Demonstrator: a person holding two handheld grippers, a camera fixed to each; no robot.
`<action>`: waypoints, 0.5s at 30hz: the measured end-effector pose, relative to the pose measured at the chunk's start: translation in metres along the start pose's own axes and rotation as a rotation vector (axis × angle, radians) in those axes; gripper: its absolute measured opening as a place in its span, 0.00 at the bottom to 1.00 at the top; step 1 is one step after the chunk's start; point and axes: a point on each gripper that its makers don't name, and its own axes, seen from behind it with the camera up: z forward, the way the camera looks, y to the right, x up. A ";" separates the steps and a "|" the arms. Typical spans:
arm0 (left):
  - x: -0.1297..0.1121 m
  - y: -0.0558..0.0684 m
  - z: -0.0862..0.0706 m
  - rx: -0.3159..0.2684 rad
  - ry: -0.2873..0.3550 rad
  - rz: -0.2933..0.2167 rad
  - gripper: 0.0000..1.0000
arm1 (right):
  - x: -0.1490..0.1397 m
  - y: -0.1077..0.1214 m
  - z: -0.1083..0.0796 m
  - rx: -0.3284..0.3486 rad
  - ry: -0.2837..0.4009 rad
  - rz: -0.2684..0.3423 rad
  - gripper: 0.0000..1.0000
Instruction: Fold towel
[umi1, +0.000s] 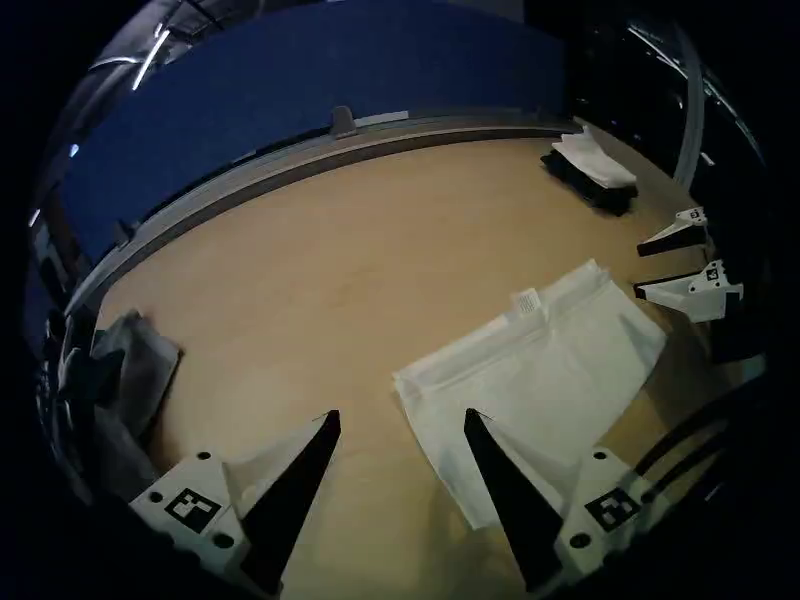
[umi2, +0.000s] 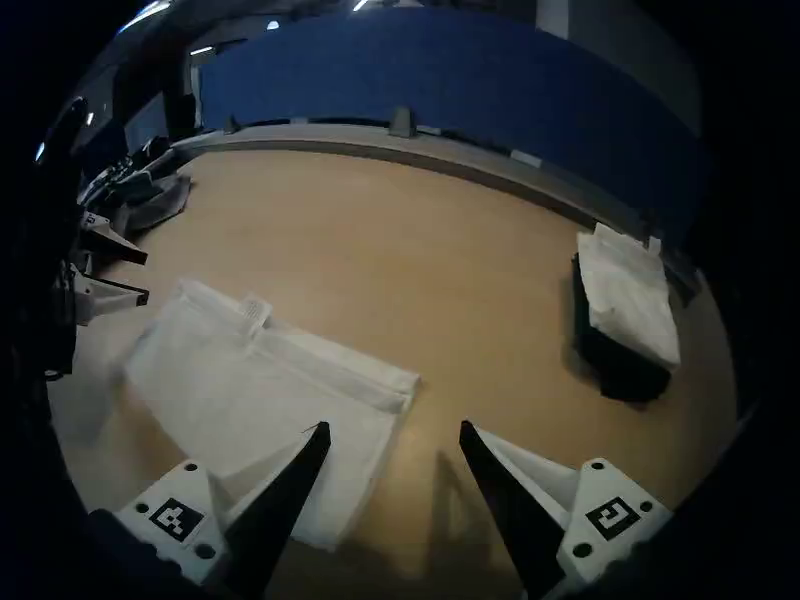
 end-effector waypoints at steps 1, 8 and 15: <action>-0.001 0.001 -0.003 0.001 0.001 -0.002 0.93 | -0.002 -0.002 -0.001 0.004 -0.002 0.000 1.00; -0.017 0.006 -0.021 0.008 -0.001 -0.022 0.94 | -0.021 -0.014 -0.012 0.032 -0.020 -0.006 1.00; -0.040 0.014 -0.038 0.002 -0.008 -0.068 0.94 | -0.043 -0.028 -0.025 0.067 -0.038 -0.005 1.00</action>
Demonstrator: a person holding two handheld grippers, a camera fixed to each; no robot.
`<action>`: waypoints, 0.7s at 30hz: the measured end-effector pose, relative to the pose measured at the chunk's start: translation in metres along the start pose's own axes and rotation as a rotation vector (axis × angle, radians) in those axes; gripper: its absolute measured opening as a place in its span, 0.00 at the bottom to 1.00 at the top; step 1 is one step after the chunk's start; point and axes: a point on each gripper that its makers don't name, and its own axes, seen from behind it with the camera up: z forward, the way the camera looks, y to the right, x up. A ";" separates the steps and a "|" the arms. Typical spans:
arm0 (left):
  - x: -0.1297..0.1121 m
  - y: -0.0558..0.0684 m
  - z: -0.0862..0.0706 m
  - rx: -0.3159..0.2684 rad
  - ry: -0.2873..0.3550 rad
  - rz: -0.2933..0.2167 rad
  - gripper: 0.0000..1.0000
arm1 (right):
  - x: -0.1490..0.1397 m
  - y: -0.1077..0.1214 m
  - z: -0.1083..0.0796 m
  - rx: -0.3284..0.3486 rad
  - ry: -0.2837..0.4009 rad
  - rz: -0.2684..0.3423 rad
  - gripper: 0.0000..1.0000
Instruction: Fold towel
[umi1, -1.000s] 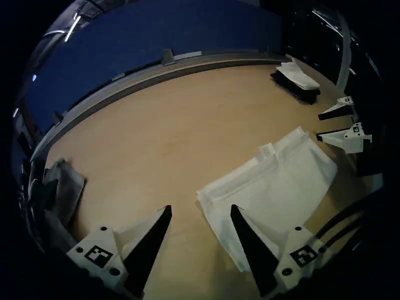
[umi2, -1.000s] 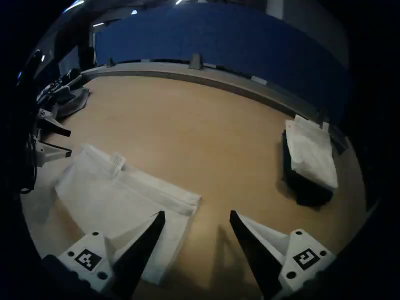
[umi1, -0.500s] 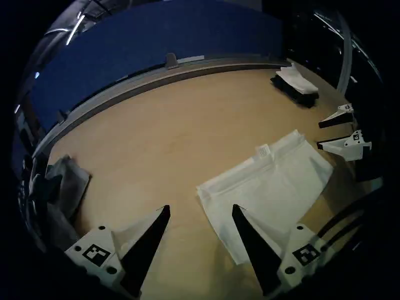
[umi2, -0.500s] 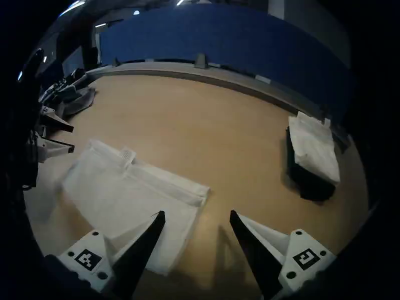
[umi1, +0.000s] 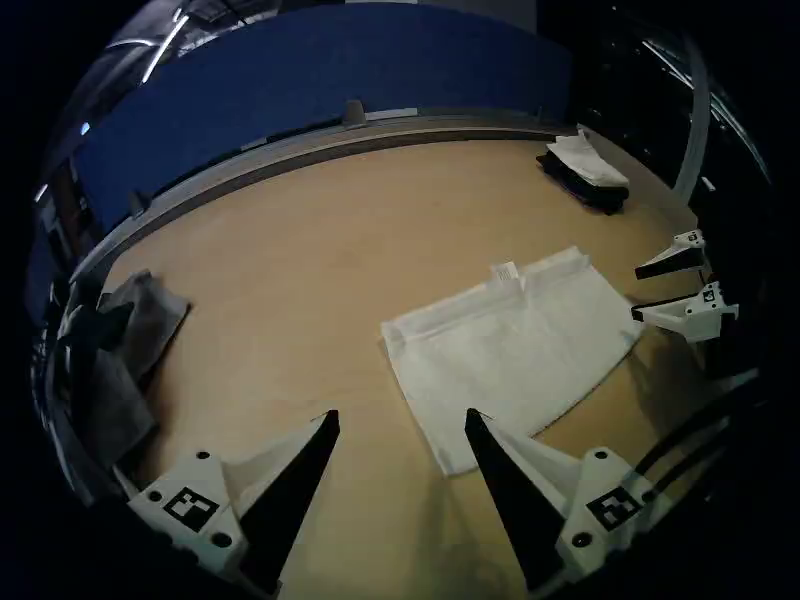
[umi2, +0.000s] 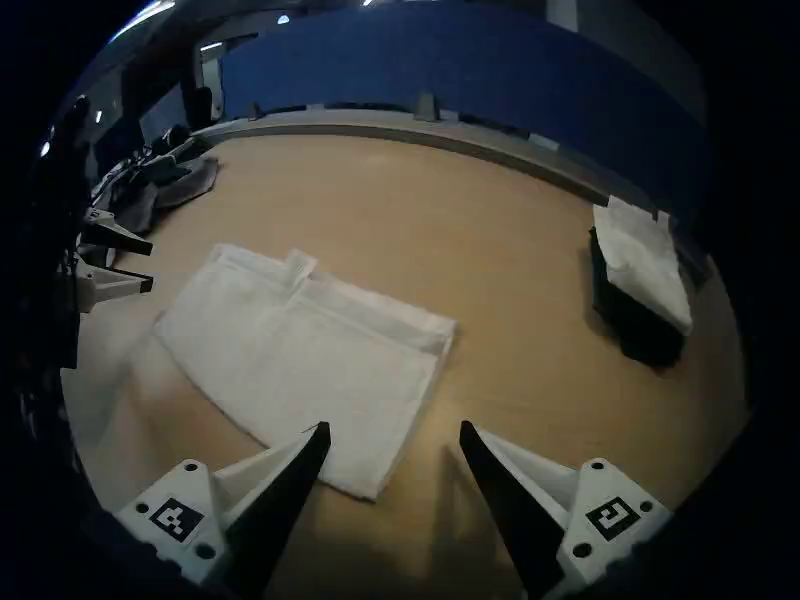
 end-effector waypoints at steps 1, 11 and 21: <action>-0.004 0.001 -0.002 0.001 -0.002 -0.006 0.94 | -0.003 -0.002 -0.002 0.004 -0.002 0.000 1.00; -0.031 0.007 -0.011 0.002 -0.021 -0.052 0.94 | -0.021 -0.011 -0.007 0.020 -0.024 0.000 1.00; -0.029 0.010 -0.014 -0.002 -0.009 -0.058 0.94 | -0.029 -0.015 -0.003 0.045 -0.047 0.008 0.69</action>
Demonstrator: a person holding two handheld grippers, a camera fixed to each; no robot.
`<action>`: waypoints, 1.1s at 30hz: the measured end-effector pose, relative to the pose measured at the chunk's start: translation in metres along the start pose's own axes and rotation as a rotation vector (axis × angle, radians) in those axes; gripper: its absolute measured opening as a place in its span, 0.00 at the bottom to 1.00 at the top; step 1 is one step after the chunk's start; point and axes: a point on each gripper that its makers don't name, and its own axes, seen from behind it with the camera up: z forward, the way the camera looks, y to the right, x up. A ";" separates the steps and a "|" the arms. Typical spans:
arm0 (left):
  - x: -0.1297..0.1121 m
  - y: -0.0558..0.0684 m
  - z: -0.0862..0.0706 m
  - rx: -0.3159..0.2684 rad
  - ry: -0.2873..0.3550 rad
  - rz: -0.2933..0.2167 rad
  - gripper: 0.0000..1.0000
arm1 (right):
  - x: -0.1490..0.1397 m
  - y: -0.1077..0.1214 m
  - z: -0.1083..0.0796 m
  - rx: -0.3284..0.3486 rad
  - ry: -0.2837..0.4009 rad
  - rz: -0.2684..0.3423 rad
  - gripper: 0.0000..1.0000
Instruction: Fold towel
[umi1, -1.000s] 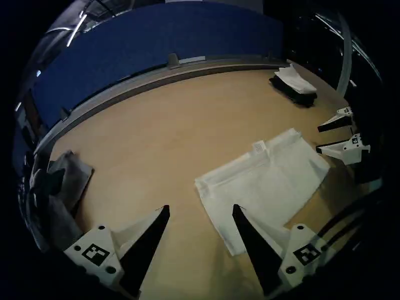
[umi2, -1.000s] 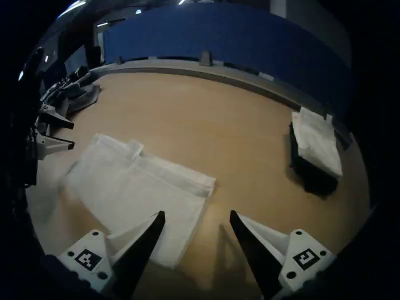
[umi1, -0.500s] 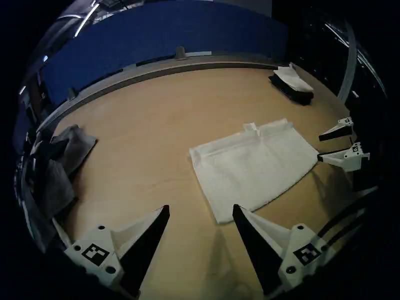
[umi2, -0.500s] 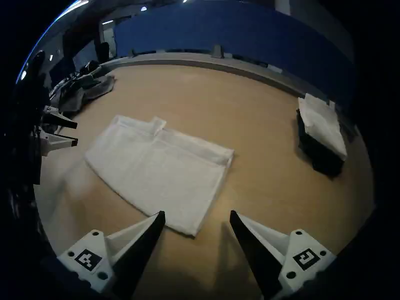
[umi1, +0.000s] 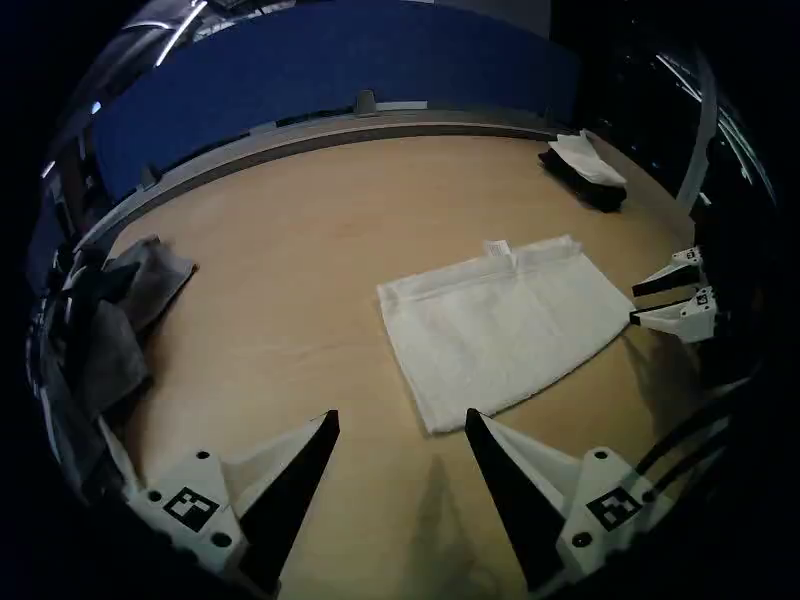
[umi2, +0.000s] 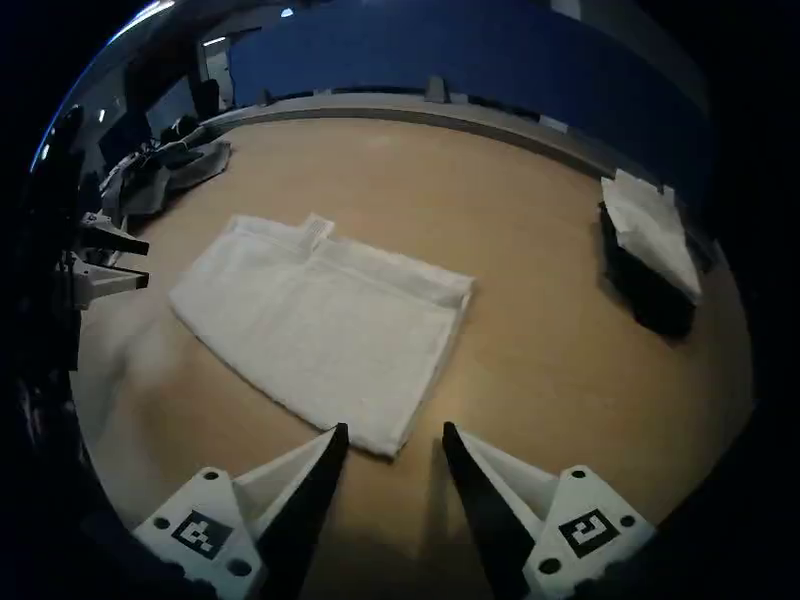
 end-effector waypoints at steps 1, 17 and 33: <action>0.000 0.000 0.000 0.000 0.000 -0.001 0.94 | -0.001 -0.001 0.000 0.006 -0.005 0.003 0.67; -0.002 -0.004 -0.005 0.006 0.002 -0.004 0.94 | -0.012 -0.009 0.006 0.039 -0.032 0.037 0.23; -0.003 -0.006 -0.005 0.008 -0.001 -0.003 0.94 | -0.010 -0.008 0.005 0.039 -0.026 0.020 0.07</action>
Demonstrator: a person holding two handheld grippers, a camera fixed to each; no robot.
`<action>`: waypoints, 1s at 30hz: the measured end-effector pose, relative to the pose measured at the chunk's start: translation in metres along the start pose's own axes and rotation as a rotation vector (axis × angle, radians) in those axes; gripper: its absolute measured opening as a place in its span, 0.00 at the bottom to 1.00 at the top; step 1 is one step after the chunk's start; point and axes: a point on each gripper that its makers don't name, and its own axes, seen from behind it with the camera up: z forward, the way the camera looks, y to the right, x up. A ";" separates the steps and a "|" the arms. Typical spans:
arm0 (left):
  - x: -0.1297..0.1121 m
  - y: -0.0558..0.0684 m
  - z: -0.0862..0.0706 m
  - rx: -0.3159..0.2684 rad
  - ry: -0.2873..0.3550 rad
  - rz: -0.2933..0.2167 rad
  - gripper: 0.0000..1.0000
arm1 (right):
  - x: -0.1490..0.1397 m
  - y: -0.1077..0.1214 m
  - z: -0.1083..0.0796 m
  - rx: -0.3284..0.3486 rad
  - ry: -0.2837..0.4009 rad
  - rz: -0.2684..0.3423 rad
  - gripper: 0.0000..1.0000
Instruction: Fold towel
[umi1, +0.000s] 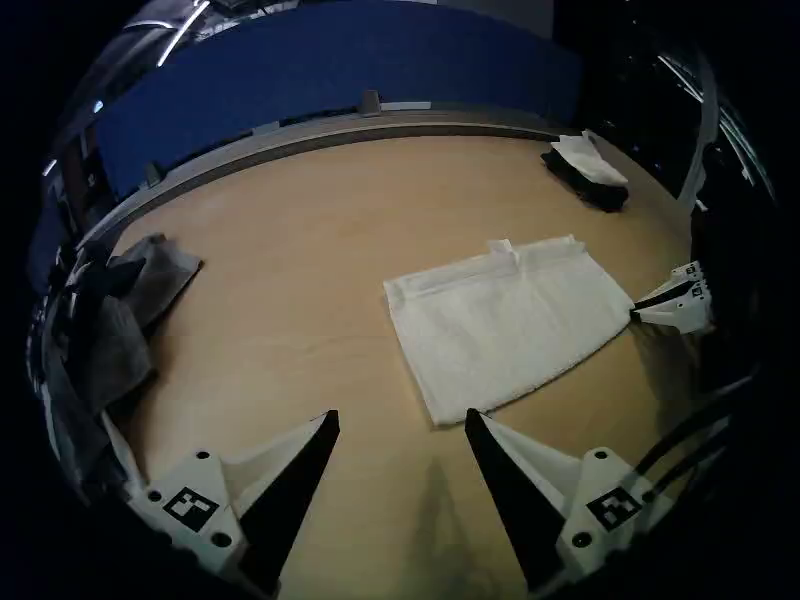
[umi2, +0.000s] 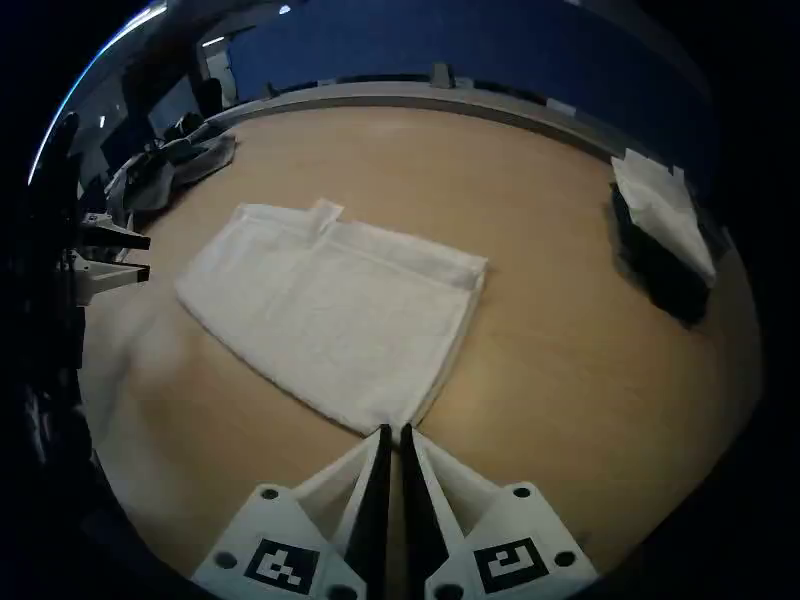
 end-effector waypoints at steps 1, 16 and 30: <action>0.000 0.000 0.000 -0.001 0.000 0.000 0.94 | 0.000 0.000 0.000 0.000 0.001 -0.001 0.07; 0.004 -0.002 -0.004 0.000 0.009 -0.003 0.94 | 0.019 -0.003 -0.012 0.012 0.033 -0.016 0.06; 0.007 -0.007 -0.012 0.007 0.024 -0.013 0.94 | 0.064 -0.023 -0.025 0.040 0.098 -0.084 0.06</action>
